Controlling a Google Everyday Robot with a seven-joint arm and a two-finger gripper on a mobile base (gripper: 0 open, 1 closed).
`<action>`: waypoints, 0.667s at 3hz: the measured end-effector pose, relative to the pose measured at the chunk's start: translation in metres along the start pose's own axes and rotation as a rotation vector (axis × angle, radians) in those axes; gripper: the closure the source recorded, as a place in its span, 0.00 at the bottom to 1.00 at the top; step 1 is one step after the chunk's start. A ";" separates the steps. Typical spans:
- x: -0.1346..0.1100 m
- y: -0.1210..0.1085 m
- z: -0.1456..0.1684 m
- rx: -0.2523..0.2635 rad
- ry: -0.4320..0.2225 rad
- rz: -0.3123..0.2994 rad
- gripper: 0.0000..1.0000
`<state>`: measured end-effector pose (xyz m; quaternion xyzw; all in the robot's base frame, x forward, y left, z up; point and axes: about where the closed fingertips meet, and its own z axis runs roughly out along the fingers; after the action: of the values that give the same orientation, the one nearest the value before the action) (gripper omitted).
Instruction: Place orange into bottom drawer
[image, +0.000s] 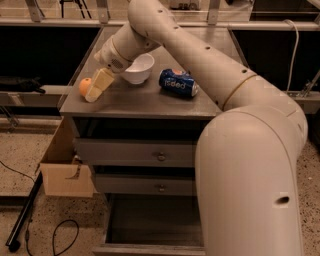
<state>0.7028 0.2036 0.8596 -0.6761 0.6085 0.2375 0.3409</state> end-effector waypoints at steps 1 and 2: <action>0.000 0.000 0.000 0.000 0.000 0.000 0.18; 0.000 0.000 0.000 0.000 0.000 0.000 0.42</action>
Offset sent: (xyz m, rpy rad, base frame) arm 0.0000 0.0000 0.0000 0.0000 0.0000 0.0000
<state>0.7028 0.2037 0.8595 -0.6761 0.6084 0.2376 0.3409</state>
